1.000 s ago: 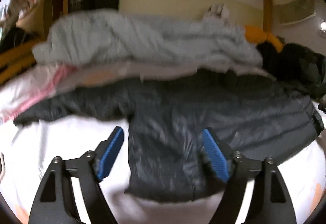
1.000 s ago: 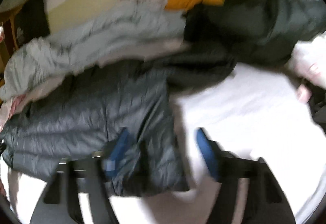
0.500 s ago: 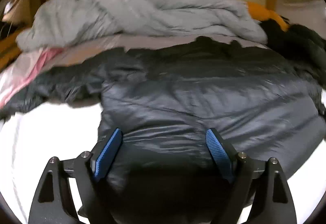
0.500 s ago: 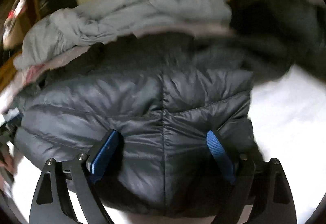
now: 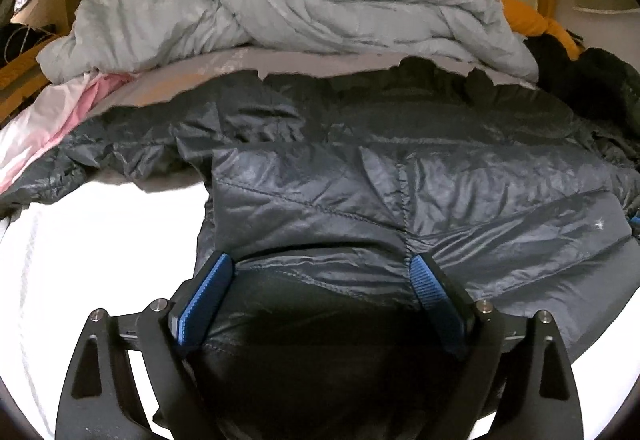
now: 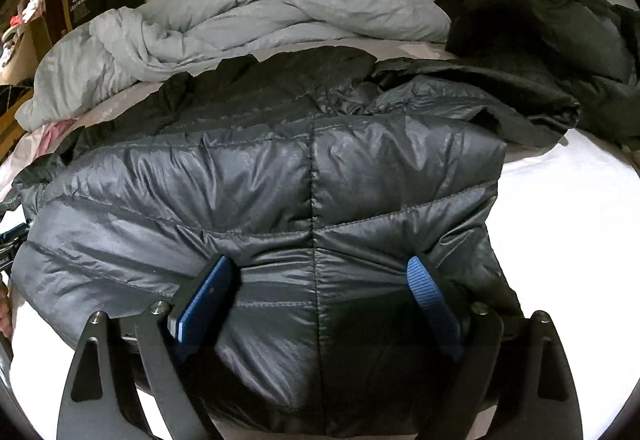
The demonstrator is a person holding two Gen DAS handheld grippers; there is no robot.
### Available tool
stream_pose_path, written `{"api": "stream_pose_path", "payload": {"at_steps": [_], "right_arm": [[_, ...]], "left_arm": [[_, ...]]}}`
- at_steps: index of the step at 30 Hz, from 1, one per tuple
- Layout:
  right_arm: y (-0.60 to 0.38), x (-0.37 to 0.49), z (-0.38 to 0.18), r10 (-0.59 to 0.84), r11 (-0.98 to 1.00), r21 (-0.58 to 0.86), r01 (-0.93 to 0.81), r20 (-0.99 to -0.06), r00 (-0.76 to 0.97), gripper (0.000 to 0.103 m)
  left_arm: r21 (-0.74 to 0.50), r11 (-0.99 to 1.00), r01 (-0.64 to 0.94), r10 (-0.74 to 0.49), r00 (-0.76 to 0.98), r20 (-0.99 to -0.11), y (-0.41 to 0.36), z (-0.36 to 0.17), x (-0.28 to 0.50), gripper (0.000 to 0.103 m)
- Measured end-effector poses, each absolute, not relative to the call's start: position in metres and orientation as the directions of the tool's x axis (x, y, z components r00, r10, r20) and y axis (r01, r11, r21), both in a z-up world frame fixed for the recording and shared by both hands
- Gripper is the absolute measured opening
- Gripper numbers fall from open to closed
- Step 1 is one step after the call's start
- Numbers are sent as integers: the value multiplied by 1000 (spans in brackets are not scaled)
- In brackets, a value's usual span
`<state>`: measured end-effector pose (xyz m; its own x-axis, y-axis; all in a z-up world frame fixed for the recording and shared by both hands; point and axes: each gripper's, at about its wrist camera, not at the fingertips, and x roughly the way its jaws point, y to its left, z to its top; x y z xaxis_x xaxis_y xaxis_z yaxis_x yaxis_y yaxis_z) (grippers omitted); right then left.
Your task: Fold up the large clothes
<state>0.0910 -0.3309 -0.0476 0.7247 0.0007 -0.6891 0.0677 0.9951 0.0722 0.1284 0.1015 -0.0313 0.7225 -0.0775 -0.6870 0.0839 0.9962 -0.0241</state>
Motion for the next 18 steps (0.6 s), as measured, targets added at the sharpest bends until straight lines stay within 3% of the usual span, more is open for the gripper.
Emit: {"api": "stream_pose_path", "payload": {"at_steps": [4,9,12,16,18], "right_arm": [[-329,79,-41,-31,995,51,86,-654,756,91],[-332,52,-5,-53,993,60,100,-528,848,91],[-344,36,18,-68,989,86,123,-468,881,91],[-366,41,38,-96,985,78,154,-499,862,91],[-378,51,48,-108,986,57,157,-498,860,91]], "left_arm": [[-23,993,120,-113,830,-546,100,-9,103,89],[-49,986,160,-166,910,-381,99,19,75,90],[-31,992,126,-128,912,-391,98,17,80,92],[-52,996,66,-83,862,-501,105,-2,103,90],[-72,996,47,-77,858,-508,110,-5,105,90]]}}
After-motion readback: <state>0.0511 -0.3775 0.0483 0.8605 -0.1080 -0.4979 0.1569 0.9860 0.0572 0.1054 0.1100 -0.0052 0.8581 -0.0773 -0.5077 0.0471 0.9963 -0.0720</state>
